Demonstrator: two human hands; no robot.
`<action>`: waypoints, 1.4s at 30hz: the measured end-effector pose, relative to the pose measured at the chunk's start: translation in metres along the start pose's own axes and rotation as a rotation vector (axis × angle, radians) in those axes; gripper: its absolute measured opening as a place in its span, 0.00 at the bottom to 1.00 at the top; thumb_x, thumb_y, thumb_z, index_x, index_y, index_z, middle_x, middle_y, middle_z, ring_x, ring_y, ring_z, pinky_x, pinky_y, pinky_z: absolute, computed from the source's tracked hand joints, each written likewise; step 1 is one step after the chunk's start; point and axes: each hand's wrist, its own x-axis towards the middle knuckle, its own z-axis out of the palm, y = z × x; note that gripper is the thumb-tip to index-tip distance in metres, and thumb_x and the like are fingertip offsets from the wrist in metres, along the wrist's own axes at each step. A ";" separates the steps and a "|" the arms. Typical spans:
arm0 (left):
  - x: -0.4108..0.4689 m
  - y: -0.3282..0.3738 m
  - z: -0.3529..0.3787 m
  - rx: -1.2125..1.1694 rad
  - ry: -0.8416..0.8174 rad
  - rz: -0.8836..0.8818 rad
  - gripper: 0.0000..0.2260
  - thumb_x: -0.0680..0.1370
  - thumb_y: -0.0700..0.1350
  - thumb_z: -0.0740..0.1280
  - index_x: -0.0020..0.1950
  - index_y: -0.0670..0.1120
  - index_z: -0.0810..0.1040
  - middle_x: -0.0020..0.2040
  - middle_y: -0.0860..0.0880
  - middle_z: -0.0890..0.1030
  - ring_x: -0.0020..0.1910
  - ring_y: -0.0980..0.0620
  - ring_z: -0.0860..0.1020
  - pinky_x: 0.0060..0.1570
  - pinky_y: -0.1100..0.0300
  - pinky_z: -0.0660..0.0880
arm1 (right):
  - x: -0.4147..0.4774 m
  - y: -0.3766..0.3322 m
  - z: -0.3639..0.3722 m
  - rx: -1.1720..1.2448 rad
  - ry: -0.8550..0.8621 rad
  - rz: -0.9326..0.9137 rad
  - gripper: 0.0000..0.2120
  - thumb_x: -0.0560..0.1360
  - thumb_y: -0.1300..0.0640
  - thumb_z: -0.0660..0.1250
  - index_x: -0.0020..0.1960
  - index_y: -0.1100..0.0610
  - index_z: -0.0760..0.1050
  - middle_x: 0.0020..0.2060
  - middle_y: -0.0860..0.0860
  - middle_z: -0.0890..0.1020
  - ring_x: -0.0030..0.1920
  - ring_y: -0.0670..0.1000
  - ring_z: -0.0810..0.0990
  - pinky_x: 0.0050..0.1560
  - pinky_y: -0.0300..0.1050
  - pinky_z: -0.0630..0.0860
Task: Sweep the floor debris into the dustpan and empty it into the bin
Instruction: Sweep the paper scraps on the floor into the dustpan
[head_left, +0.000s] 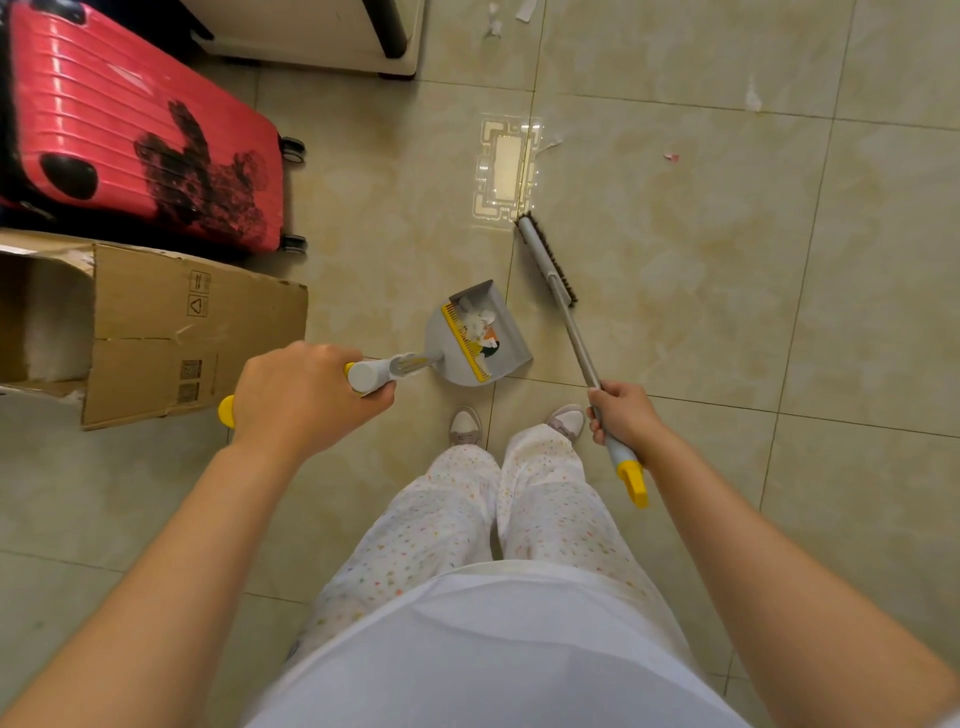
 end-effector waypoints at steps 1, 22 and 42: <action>0.001 -0.001 0.001 0.001 0.004 -0.005 0.20 0.70 0.59 0.71 0.25 0.48 0.71 0.23 0.49 0.73 0.25 0.44 0.73 0.24 0.62 0.65 | 0.000 0.000 0.001 0.036 -0.024 0.021 0.08 0.80 0.62 0.57 0.42 0.60 0.71 0.30 0.56 0.71 0.26 0.51 0.67 0.21 0.37 0.68; 0.004 0.015 -0.005 -0.052 0.051 -0.179 0.20 0.70 0.64 0.68 0.30 0.48 0.78 0.26 0.50 0.76 0.27 0.44 0.75 0.26 0.63 0.66 | -0.051 -0.026 -0.038 0.070 -0.027 -0.069 0.10 0.80 0.64 0.57 0.56 0.69 0.71 0.31 0.57 0.70 0.26 0.51 0.67 0.19 0.36 0.66; 0.226 0.004 -0.102 -0.187 0.125 -0.047 0.18 0.72 0.61 0.66 0.33 0.47 0.77 0.29 0.50 0.74 0.31 0.46 0.73 0.29 0.62 0.61 | 0.010 -0.215 0.002 0.231 0.168 -0.040 0.05 0.80 0.64 0.58 0.52 0.64 0.71 0.32 0.56 0.70 0.25 0.49 0.66 0.20 0.33 0.66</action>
